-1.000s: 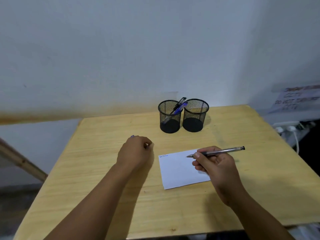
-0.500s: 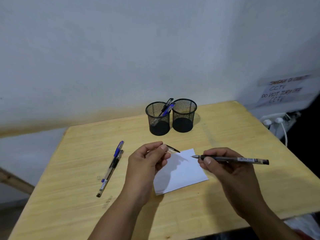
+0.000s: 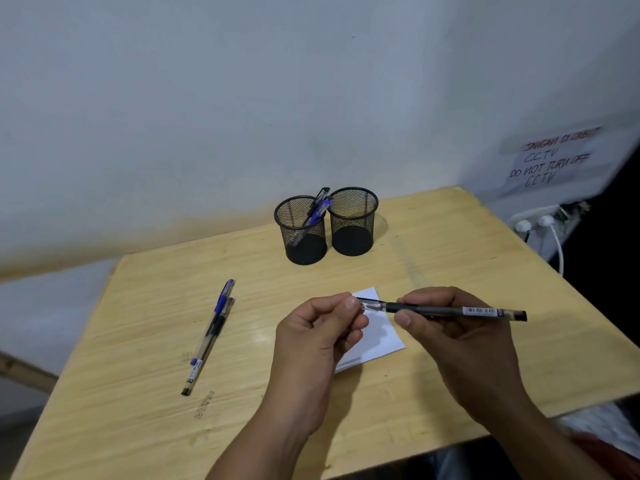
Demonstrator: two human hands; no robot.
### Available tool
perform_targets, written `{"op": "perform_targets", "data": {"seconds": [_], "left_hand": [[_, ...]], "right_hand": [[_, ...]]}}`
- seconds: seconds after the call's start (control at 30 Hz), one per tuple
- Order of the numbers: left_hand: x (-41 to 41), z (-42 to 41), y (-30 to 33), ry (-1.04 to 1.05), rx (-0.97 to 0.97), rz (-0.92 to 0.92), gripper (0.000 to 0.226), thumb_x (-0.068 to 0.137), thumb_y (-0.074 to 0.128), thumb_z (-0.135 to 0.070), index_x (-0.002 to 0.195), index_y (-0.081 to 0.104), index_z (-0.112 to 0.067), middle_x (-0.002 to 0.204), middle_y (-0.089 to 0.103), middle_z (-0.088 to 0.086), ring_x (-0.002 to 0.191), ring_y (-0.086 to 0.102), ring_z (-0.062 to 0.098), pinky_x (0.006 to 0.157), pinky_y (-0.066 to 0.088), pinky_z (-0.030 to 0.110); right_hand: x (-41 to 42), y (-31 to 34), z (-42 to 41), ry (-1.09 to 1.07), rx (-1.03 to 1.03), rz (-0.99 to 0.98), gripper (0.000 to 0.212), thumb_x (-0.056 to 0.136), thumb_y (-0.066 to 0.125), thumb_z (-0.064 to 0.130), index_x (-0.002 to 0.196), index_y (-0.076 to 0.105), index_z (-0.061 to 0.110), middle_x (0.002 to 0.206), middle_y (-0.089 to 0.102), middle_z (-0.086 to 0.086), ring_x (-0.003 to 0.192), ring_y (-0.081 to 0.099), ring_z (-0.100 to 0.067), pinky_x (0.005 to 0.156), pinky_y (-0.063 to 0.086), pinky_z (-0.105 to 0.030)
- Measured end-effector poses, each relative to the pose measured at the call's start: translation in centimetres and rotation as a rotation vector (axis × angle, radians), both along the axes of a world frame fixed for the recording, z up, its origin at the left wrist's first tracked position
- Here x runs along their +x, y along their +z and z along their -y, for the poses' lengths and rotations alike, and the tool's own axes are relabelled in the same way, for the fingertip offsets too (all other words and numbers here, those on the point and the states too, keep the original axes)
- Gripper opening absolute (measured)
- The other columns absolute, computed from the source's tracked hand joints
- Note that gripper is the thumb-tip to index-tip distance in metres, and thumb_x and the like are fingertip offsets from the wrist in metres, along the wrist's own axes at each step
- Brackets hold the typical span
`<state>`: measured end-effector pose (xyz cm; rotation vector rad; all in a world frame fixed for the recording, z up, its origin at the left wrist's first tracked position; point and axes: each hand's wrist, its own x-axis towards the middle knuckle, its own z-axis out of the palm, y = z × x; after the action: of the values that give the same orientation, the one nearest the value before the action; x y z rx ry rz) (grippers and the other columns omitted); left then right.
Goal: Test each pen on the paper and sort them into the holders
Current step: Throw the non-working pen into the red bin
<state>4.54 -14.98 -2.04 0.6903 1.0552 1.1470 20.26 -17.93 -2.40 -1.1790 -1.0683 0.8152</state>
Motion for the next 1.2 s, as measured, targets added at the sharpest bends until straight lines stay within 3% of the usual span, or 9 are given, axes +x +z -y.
{"op": "perform_targets", "data": {"seconds": [0.37, 0.57, 0.67, 0.8, 0.87, 0.97, 1.07, 1.13, 1.2], "left_hand": [[1.6, 0.7, -0.4, -0.031, -0.007, 0.015, 0.022, 0.07, 0.074, -0.015, 0.088, 0.071, -0.003, 0.077, 0.073, 0.01, 0.076, 0.07, 0.019, 0.073, 0.057, 0.025], [3.1, 0.5, -0.7, -0.032, -0.011, -0.048, 0.01, 0.082, 0.07, -0.007, 0.09, 0.071, -0.001, 0.079, 0.074, 0.01, 0.073, 0.07, 0.017, 0.073, 0.059, 0.024], [4.6, 0.3, -0.8, -0.099, 0.004, -0.117, 0.01, 0.085, 0.071, -0.009, 0.092, 0.071, -0.001, 0.078, 0.074, 0.012, 0.074, 0.069, 0.018, 0.075, 0.058, 0.025], [7.9, 1.0, -1.3, -0.247, 0.047, -0.308, 0.007, 0.088, 0.07, -0.016, 0.089, 0.075, -0.01, 0.076, 0.075, 0.008, 0.074, 0.07, 0.021, 0.077, 0.058, 0.029], [9.7, 1.5, -2.1, -0.337, 0.156, -0.507, 0.01, 0.091, 0.068, -0.024, 0.087, 0.076, -0.02, 0.079, 0.076, -0.003, 0.08, 0.072, 0.014, 0.079, 0.057, 0.027], [12.4, 2.2, -3.2, -0.519, 0.444, -0.733, 0.014, 0.094, 0.061, -0.033, 0.096, 0.075, -0.03, 0.09, 0.073, -0.023, 0.089, 0.064, -0.009, 0.076, 0.045, 0.007], [15.7, 2.4, -4.4, -0.735, 0.788, -0.951, 0.026, 0.095, 0.055, -0.038, 0.117, 0.068, -0.031, 0.115, 0.064, -0.026, 0.107, 0.052, -0.013, 0.091, 0.031, -0.002], [18.1, 2.4, -5.5, -0.844, 0.98, -1.091, 0.036, 0.096, 0.053, -0.039, 0.129, 0.061, -0.028, 0.133, 0.057, -0.016, 0.13, 0.042, 0.0, 0.105, 0.021, 0.005], [20.2, 2.2, -6.7, -0.93, 1.076, -1.205, 0.047, 0.097, 0.049, -0.042, 0.14, 0.051, -0.021, 0.151, 0.042, -0.005, 0.146, 0.025, 0.016, 0.118, 0.019, 0.026]], "right_hand": [[0.4, -1.5, 0.5, -0.004, -0.011, -0.123, 0.012, 0.065, 0.077, 0.022, 0.075, 0.076, 0.028, 0.076, 0.074, 0.002, 0.07, 0.068, -0.01, 0.065, 0.052, -0.021], [1.7, -2.3, 0.3, -0.025, -0.089, -0.097, 0.02, 0.074, 0.079, 0.01, 0.077, 0.076, 0.03, 0.075, 0.075, -0.003, 0.071, 0.069, -0.012, 0.068, 0.054, -0.025], [3.0, -2.5, 0.5, -0.046, -0.103, -0.252, 0.008, 0.074, 0.075, 0.02, 0.081, 0.077, 0.023, 0.084, 0.075, -0.009, 0.082, 0.07, -0.018, 0.076, 0.056, -0.03], [5.9, -3.1, 1.9, -0.13, -0.115, -0.52, 0.017, 0.08, 0.064, 0.022, 0.091, 0.073, 0.014, 0.102, 0.075, -0.007, 0.096, 0.07, -0.017, 0.081, 0.057, -0.025], [8.0, -3.4, 3.3, -0.215, -0.108, -0.633, 0.017, 0.081, 0.062, 0.019, 0.094, 0.07, 0.01, 0.1, 0.075, -0.009, 0.093, 0.07, -0.017, 0.081, 0.058, -0.025], [11.8, -4.1, 6.1, -0.355, -0.079, -0.712, 0.018, 0.081, 0.061, 0.016, 0.094, 0.069, 0.009, 0.096, 0.074, -0.009, 0.091, 0.071, -0.017, 0.082, 0.059, -0.027], [15.4, -5.5, 9.5, -0.511, -0.067, -0.693, 0.015, 0.089, 0.057, 0.011, 0.099, 0.069, 0.008, 0.094, 0.074, -0.009, 0.089, 0.071, -0.017, 0.084, 0.058, -0.028], [17.9, -7.0, 11.9, -0.611, -0.086, -0.68, 0.017, 0.095, 0.052, 0.005, 0.1, 0.068, 0.006, 0.089, 0.074, -0.008, 0.085, 0.071, -0.015, 0.083, 0.058, -0.028], [20.1, -8.9, 14.2, -0.69, -0.131, -0.671, 0.017, 0.097, 0.05, 0.002, 0.101, 0.066, 0.005, 0.086, 0.073, -0.007, 0.081, 0.07, -0.013, 0.076, 0.058, -0.025]]}}
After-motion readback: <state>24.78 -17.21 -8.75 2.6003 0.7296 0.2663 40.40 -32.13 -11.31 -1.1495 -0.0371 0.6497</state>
